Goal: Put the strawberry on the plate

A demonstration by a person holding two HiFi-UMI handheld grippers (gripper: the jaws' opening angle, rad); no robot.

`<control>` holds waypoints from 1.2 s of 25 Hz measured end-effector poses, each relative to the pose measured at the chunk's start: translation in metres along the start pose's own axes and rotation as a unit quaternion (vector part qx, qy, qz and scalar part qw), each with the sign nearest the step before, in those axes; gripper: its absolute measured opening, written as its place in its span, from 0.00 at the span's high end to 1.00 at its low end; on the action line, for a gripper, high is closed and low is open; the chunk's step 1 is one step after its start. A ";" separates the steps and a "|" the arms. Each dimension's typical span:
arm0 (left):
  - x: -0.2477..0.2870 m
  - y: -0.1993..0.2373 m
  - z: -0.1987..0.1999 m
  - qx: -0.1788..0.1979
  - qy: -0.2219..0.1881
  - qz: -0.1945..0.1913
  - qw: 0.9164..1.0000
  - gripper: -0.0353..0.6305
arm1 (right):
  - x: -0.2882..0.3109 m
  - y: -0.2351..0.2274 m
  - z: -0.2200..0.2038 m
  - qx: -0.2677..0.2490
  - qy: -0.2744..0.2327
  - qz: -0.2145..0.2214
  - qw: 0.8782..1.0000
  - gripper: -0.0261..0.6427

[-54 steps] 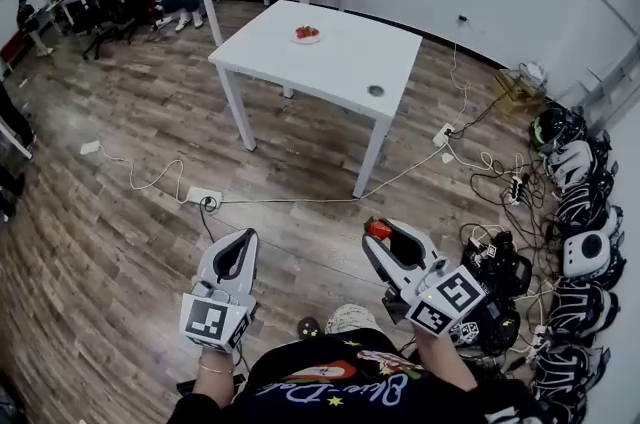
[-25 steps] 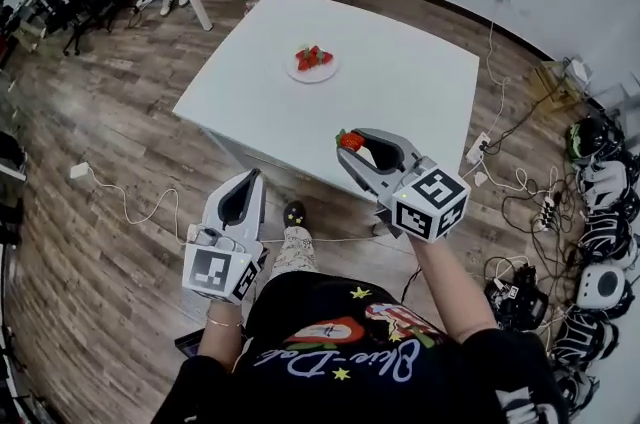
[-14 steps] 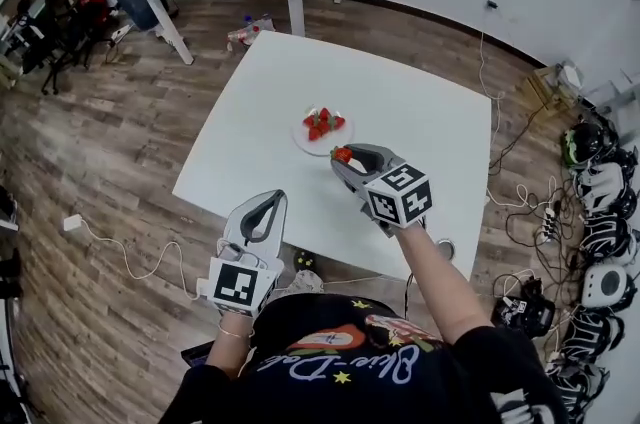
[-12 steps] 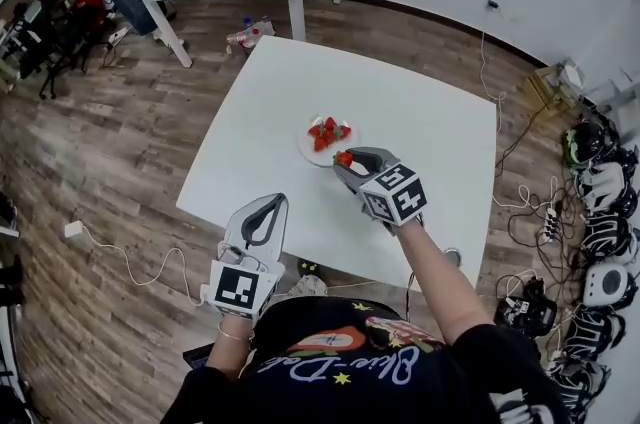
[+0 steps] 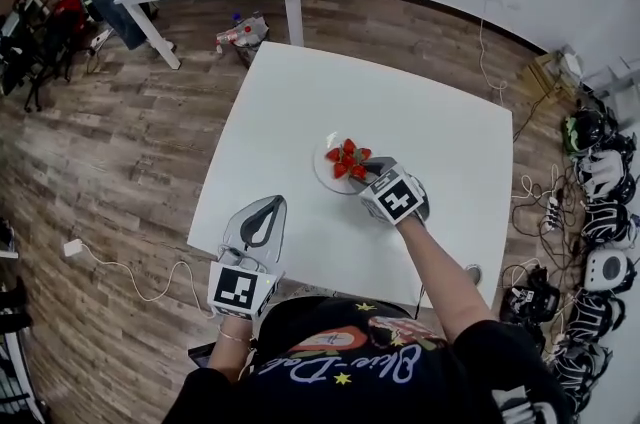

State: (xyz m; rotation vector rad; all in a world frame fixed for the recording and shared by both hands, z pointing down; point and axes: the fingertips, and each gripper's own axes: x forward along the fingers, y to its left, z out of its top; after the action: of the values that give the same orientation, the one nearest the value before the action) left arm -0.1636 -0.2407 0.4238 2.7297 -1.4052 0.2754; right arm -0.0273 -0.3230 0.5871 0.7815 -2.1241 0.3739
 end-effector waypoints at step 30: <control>-0.002 -0.058 0.024 -0.026 -0.047 0.021 0.998 0.96 | -0.176 0.012 -0.017 0.170 -0.302 -0.004 0.938 0.94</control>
State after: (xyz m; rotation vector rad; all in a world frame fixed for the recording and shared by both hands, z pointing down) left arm -0.1142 -0.2085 0.4021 2.7068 -1.4720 0.1134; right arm 0.0577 -0.2342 0.4591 1.2271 -2.6611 0.5619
